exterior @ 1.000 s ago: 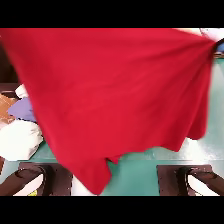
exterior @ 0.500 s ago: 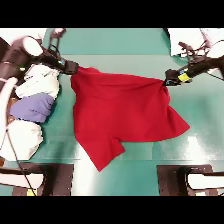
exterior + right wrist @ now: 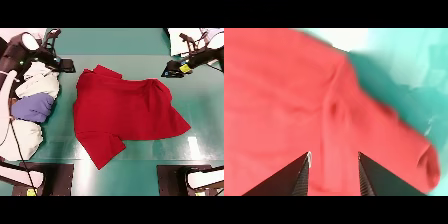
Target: Fold the shirts.
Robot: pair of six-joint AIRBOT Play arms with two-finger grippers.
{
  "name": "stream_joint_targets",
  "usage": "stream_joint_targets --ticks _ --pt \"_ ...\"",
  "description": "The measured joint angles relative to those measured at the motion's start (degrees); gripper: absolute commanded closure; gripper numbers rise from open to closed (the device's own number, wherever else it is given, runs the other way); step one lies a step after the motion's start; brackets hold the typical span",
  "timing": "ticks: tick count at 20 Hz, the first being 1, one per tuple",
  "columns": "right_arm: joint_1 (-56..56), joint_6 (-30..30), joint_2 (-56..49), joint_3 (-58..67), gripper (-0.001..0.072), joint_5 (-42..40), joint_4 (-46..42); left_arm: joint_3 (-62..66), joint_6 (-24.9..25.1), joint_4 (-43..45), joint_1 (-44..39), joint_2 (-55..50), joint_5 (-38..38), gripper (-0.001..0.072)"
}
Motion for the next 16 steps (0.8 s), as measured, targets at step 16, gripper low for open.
stream_joint_targets --ticks 16 --pt "-7.93 -4.09 31.63 -33.35 0.0358 -6.16 9.55 -65.05 1.14 -16.94 2.91 34.01 6.19 0.0165"
